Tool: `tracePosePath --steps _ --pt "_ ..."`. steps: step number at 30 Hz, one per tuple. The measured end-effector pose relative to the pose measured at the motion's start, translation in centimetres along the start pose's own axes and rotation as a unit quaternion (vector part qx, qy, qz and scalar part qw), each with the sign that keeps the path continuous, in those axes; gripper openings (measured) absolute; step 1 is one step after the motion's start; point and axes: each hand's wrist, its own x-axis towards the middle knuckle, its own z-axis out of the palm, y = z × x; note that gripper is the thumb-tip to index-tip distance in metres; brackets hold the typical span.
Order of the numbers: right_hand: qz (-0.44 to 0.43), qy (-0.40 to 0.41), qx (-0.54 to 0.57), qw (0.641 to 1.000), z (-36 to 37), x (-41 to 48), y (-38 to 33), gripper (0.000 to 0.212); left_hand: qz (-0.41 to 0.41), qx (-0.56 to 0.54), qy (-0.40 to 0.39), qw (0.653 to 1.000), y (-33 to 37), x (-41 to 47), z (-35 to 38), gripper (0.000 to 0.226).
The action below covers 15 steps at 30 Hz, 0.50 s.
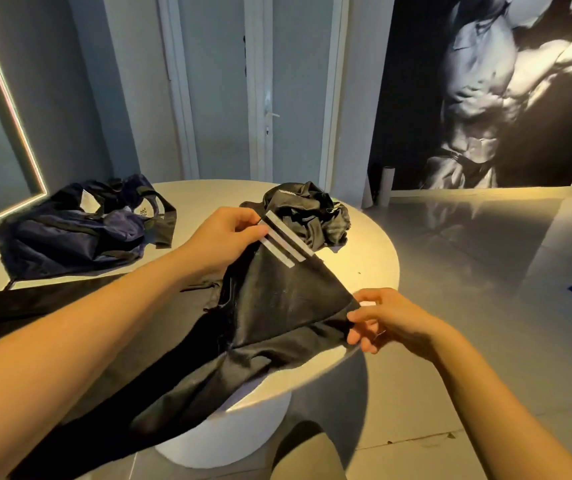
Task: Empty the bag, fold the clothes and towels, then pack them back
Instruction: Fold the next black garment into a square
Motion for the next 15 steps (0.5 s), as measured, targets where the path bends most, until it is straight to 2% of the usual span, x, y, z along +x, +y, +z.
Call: tracePosePath --steps 4,7,11,15 --pt "0.034 -0.021 -0.105 0.994 -1.0 2.5 1.2 0.026 -0.115 0.125 -0.010 0.985 -6.6 4.8 1.5 0.030" --pt "0.043 -0.003 -0.108 0.993 -1.8 3.5 1.6 0.024 -0.184 0.141 -0.026 0.972 -10.6 6.8 3.0 0.029" --pt "0.051 0.030 -0.104 0.993 -2.2 4.0 2.5 0.031 -0.182 0.165 -0.045 0.968 -13.7 7.8 4.5 0.031" --pt "0.059 0.050 -0.101 0.992 -2.1 4.2 3.1 0.033 -0.147 0.206 -0.039 0.967 -15.1 7.3 5.4 0.034"
